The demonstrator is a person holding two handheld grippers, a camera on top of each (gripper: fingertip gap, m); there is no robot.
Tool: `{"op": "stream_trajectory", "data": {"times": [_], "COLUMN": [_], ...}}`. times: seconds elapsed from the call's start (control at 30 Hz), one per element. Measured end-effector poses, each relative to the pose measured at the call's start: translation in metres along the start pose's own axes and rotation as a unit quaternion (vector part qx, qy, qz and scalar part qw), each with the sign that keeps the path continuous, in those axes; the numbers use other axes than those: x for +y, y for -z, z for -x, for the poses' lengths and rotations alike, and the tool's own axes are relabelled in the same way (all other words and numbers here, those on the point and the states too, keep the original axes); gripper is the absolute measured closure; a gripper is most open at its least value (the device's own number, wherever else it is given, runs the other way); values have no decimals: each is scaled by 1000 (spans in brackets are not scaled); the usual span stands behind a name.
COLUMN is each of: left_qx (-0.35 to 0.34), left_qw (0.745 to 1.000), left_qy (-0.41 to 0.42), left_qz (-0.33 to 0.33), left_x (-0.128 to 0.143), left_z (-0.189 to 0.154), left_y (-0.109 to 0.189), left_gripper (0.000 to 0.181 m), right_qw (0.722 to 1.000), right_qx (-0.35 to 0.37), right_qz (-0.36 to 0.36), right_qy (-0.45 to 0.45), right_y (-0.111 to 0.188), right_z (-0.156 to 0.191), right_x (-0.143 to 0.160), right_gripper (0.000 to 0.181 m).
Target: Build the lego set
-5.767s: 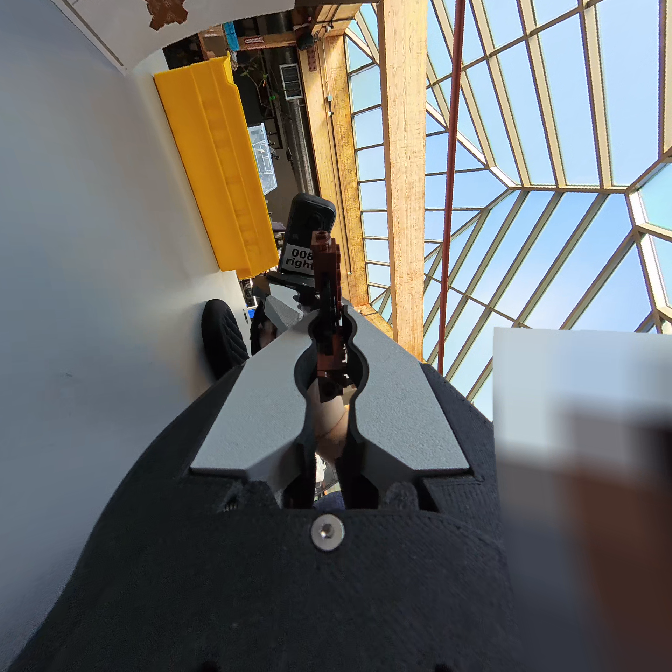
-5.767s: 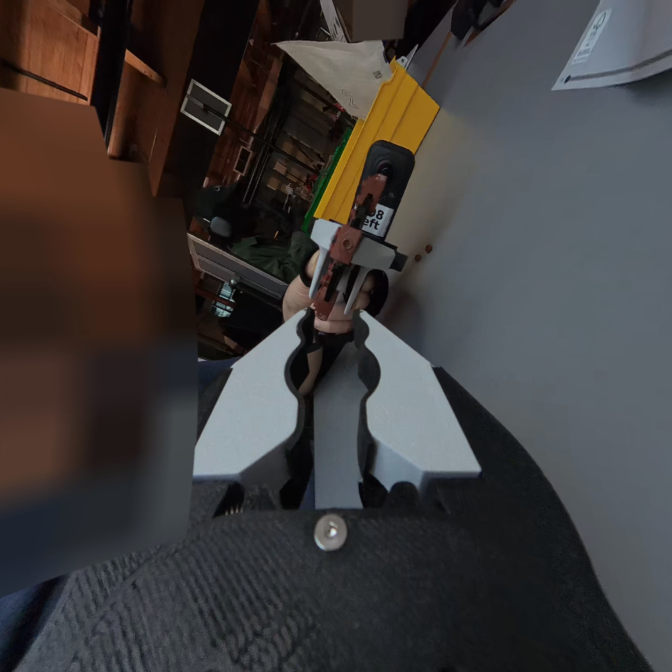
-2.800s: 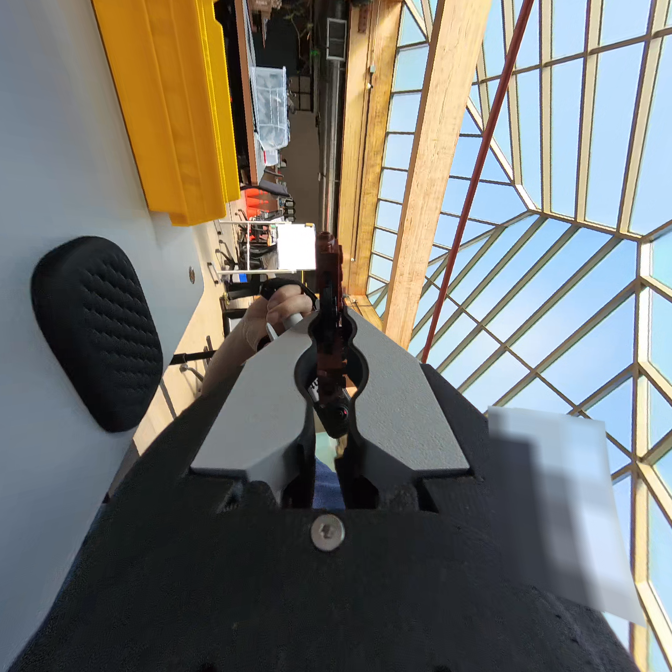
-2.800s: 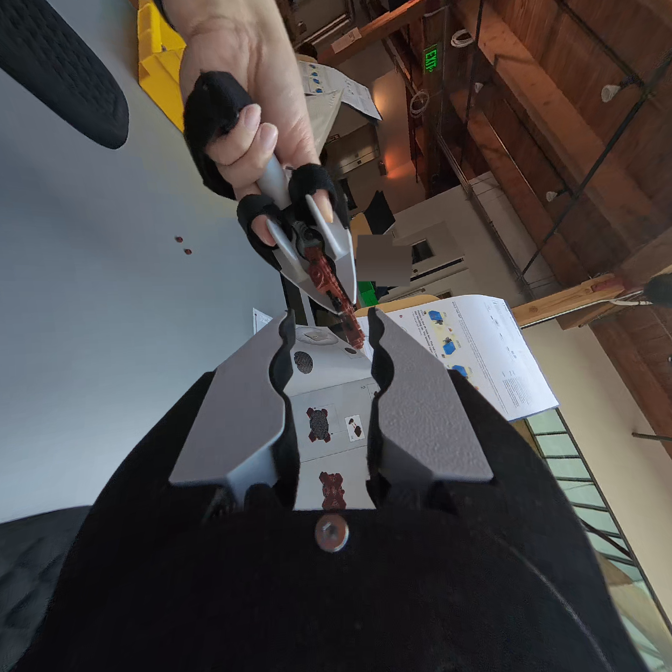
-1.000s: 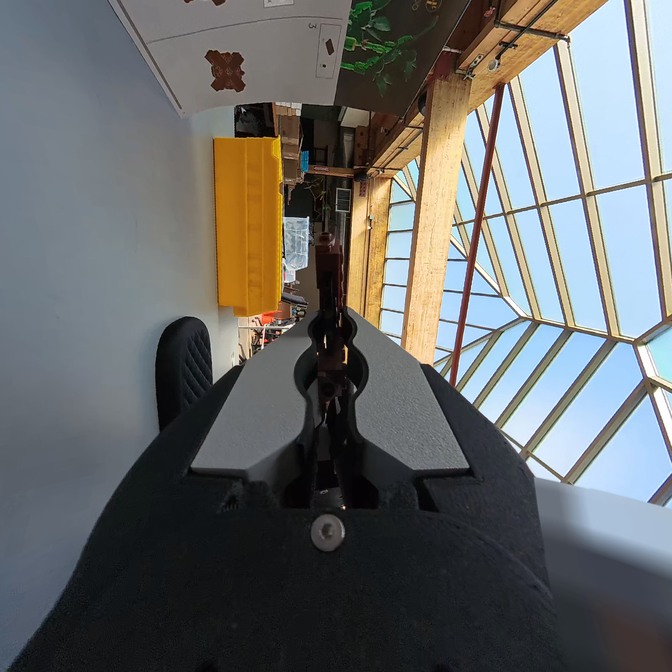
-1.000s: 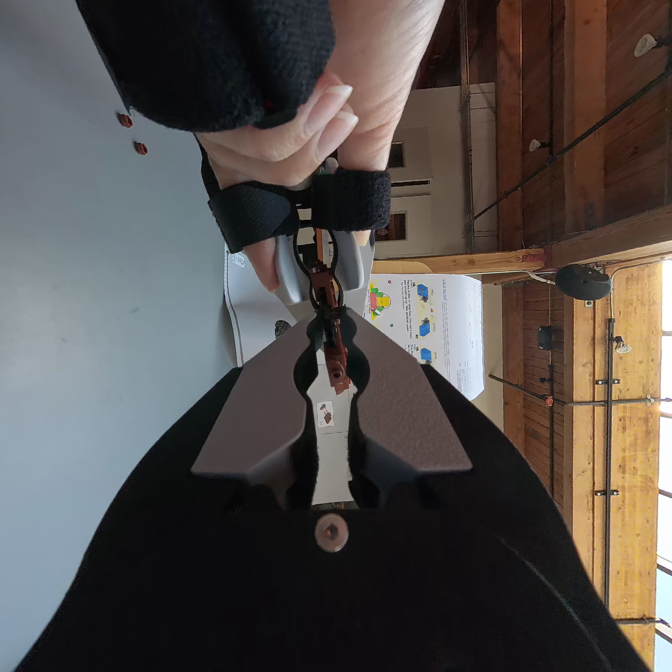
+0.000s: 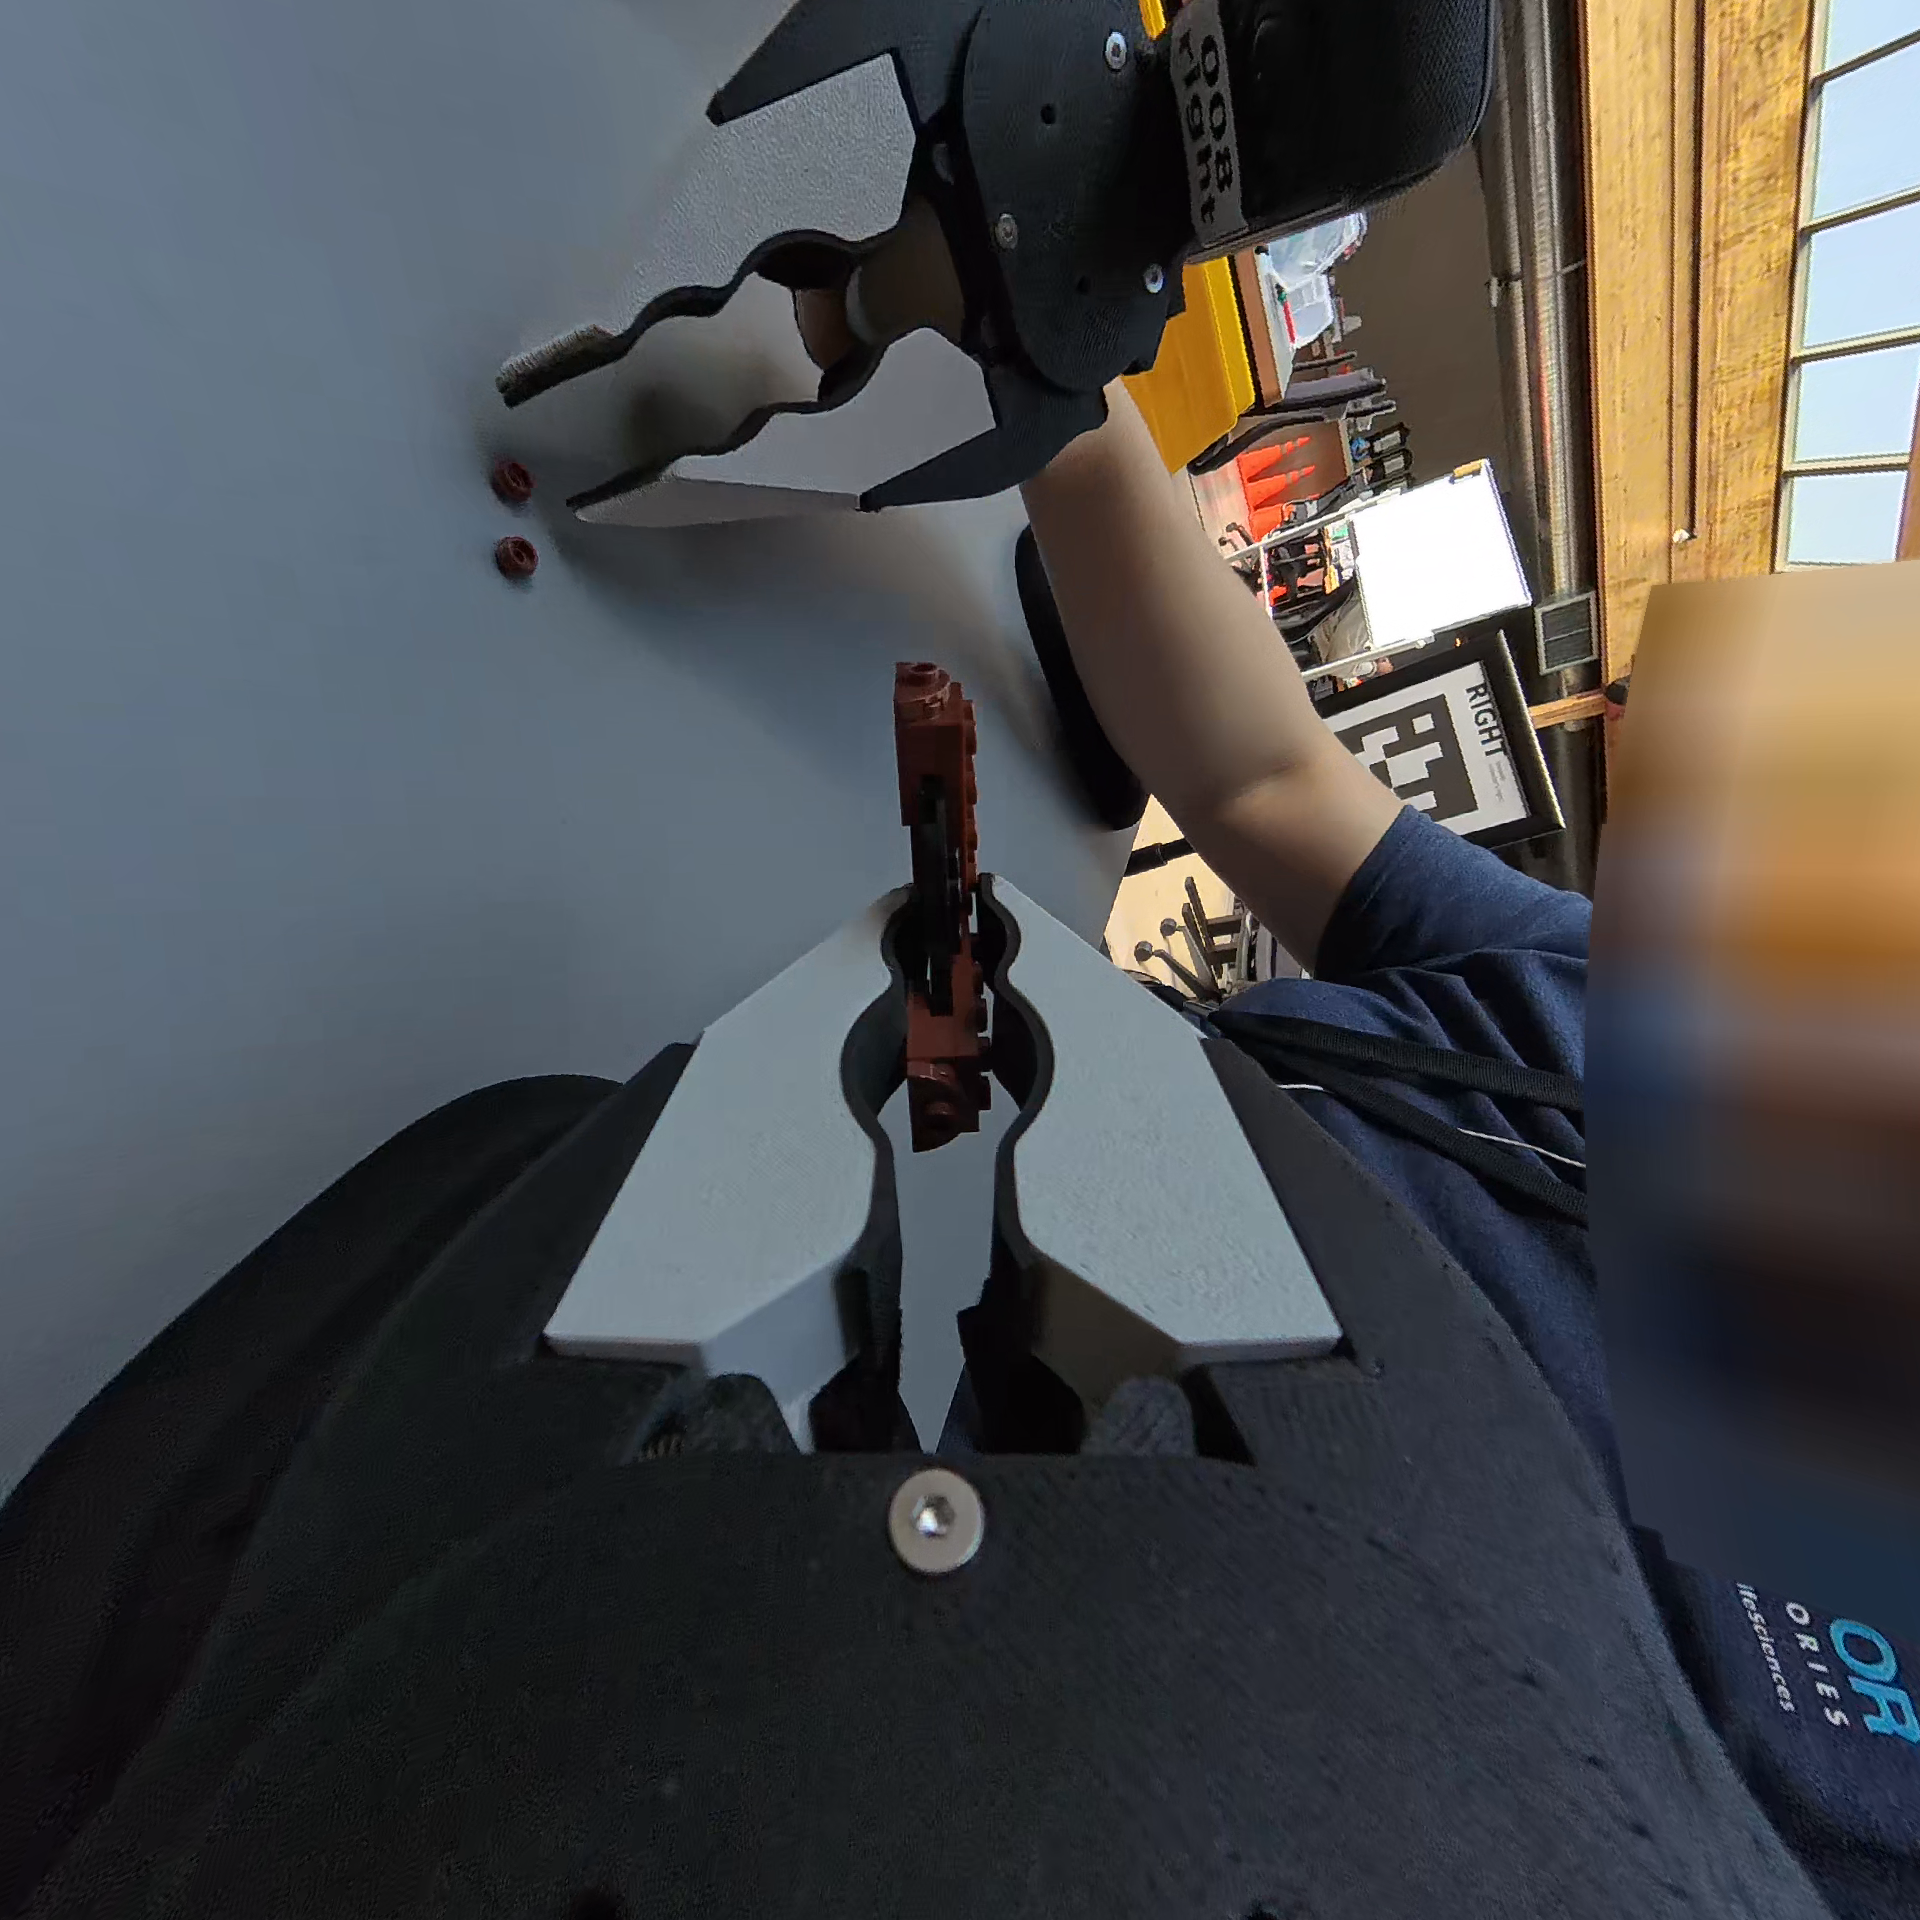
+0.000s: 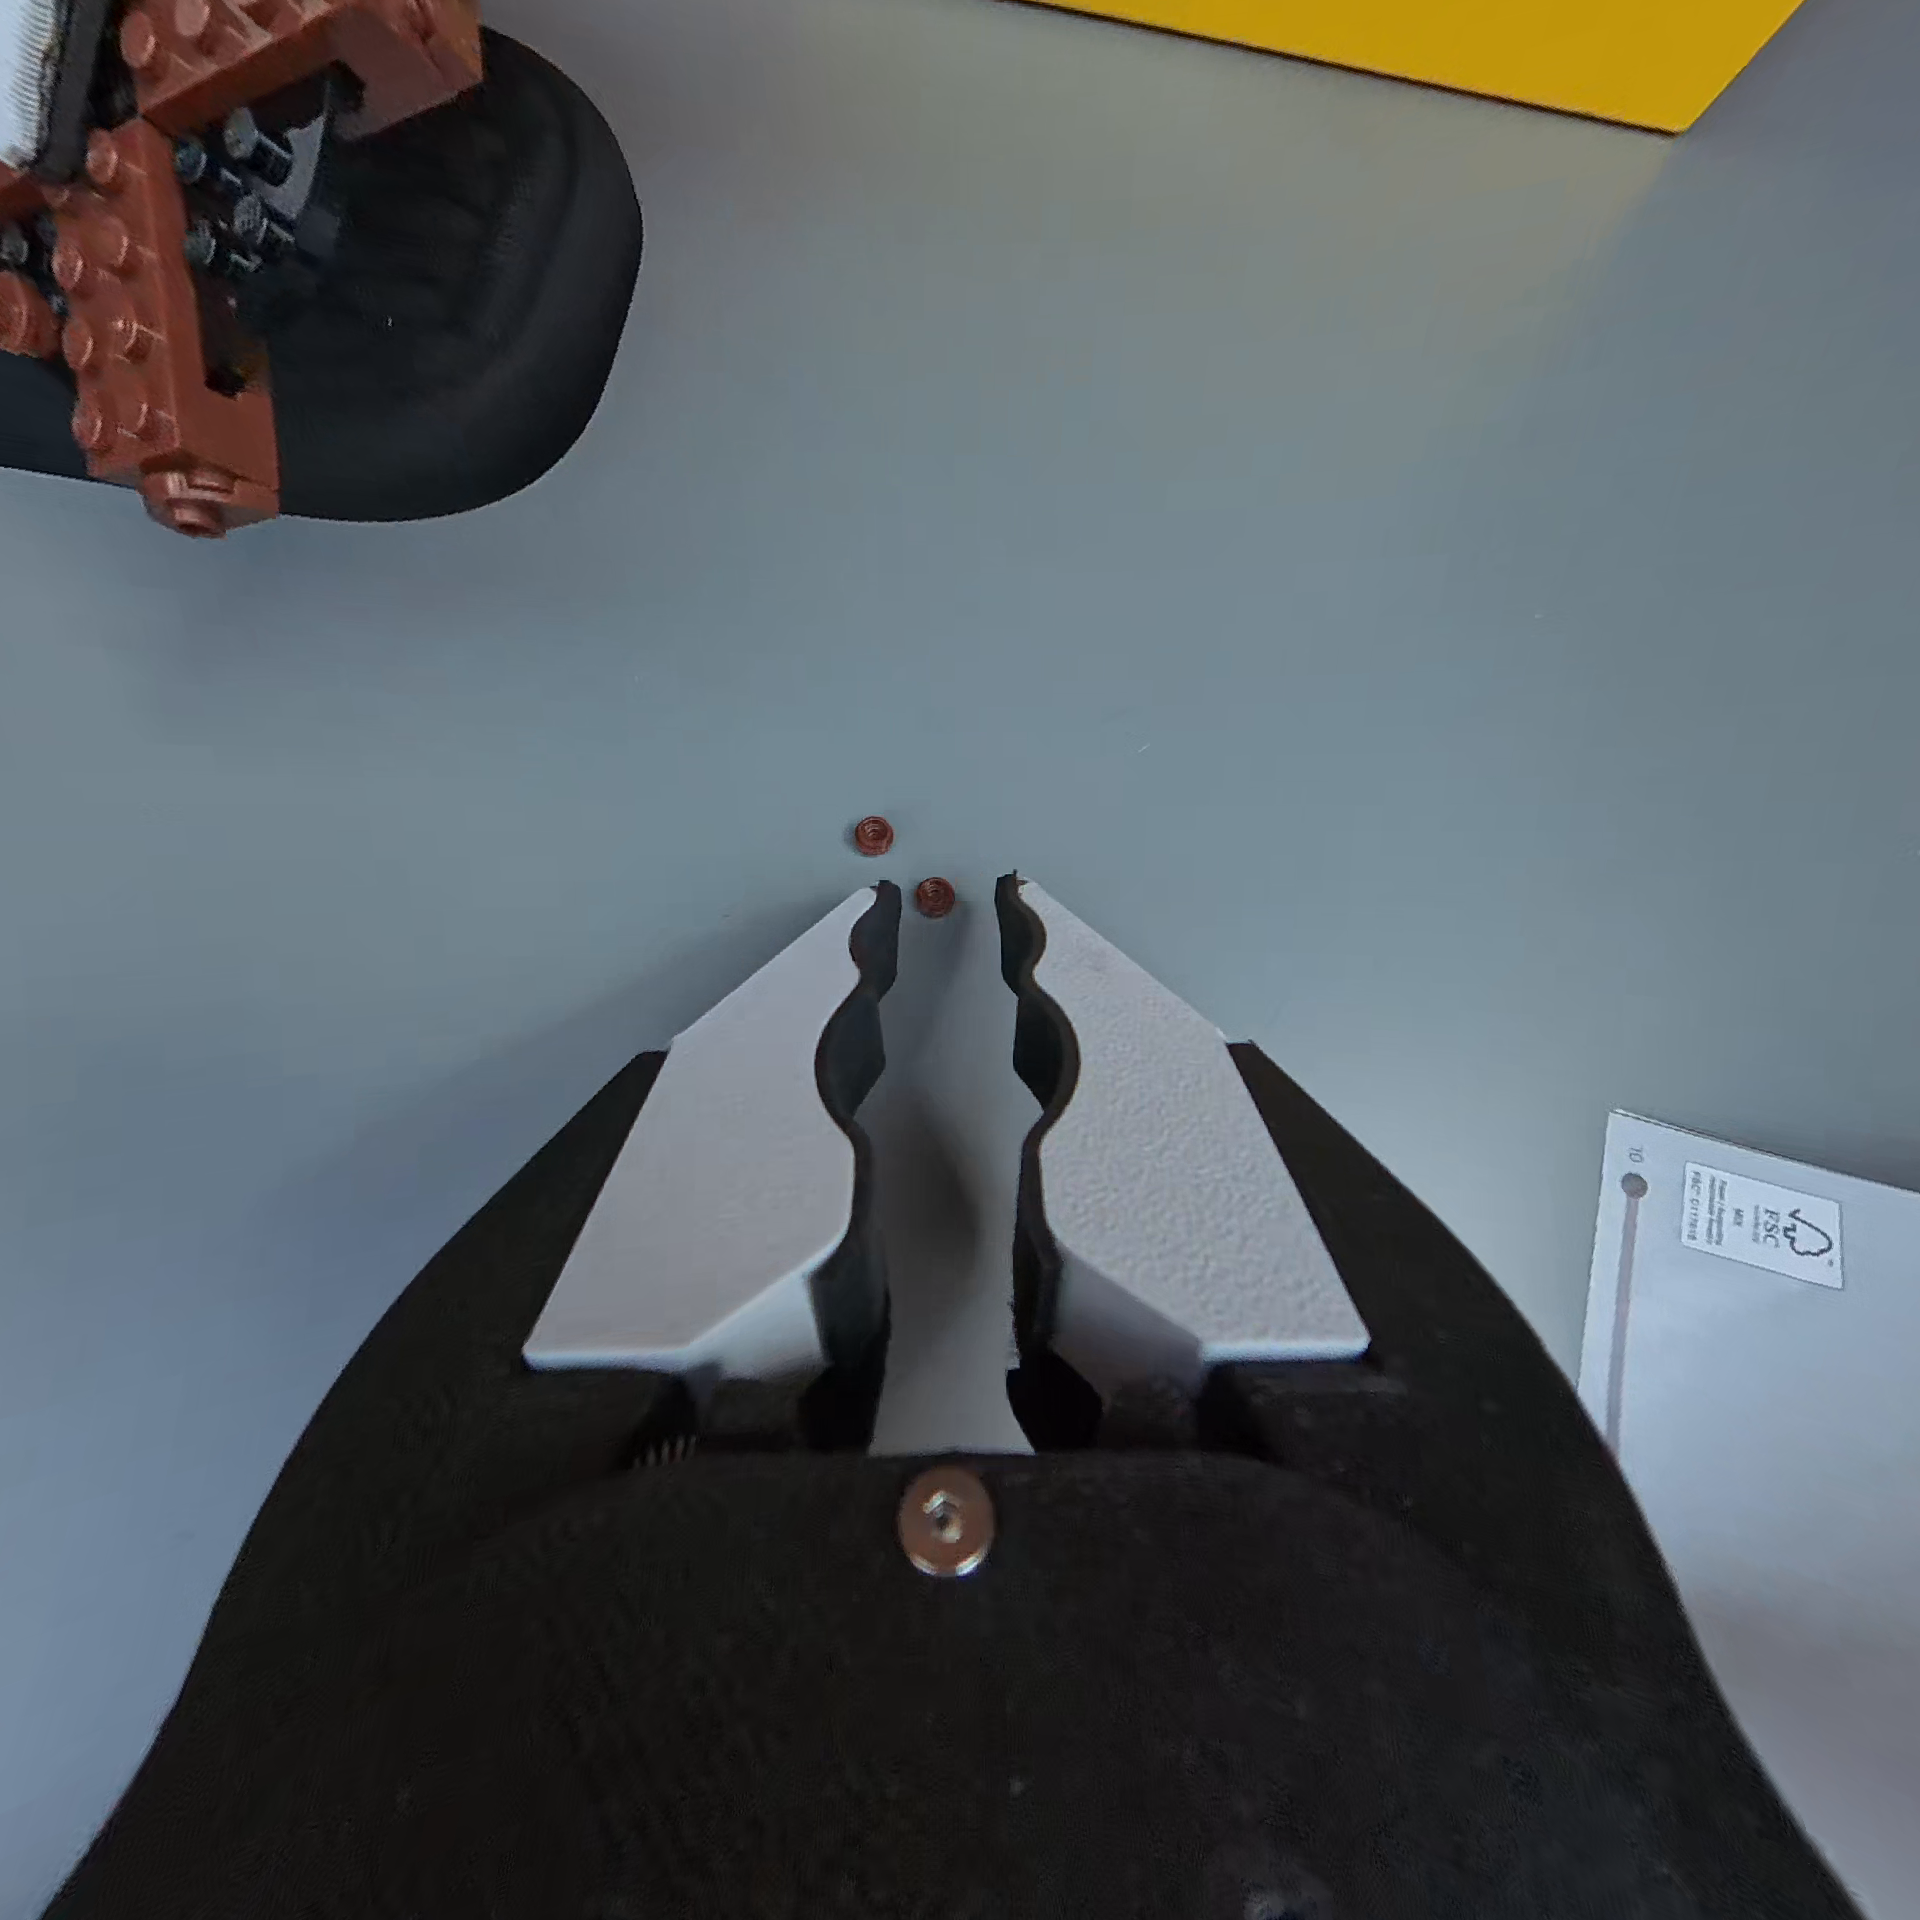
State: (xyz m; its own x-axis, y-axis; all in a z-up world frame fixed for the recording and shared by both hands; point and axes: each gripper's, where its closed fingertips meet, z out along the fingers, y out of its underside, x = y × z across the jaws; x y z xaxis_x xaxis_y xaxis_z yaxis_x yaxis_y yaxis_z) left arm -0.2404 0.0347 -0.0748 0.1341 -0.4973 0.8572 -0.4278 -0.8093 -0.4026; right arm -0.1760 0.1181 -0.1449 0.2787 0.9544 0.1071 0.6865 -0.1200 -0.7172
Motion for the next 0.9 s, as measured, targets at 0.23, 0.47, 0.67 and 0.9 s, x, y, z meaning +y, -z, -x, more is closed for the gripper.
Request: {"op": "stream_trajectory", "data": {"times": [0.23, 0.47, 0.67, 0.9], "left_qx": [11, 12, 42, 42], "left_qw": [1000, 999, 997, 995], "left_qy": [6, 13, -23, -19], "left_qz": [-3, 27, 65, 93], "left_x": [1, 4, 1, -2], "left_z": [6, 7, -9, -4], "left_y": [-5, -31, -69, -105], "left_gripper": [175, 175, 175, 175], "right_qw": [998, 995, 983, 889], "right_qx": [-51, -46, -47, -154], "right_qz": [44, 2, -44, -193], "right_qy": [-11, -92, -170, -385], "right_y": [-9, 19, 71, 109], "right_z": [6, 18, 38, 56], "right_x": [3, 14, 37, 23], "right_gripper": [175, 174, 174, 175]}}
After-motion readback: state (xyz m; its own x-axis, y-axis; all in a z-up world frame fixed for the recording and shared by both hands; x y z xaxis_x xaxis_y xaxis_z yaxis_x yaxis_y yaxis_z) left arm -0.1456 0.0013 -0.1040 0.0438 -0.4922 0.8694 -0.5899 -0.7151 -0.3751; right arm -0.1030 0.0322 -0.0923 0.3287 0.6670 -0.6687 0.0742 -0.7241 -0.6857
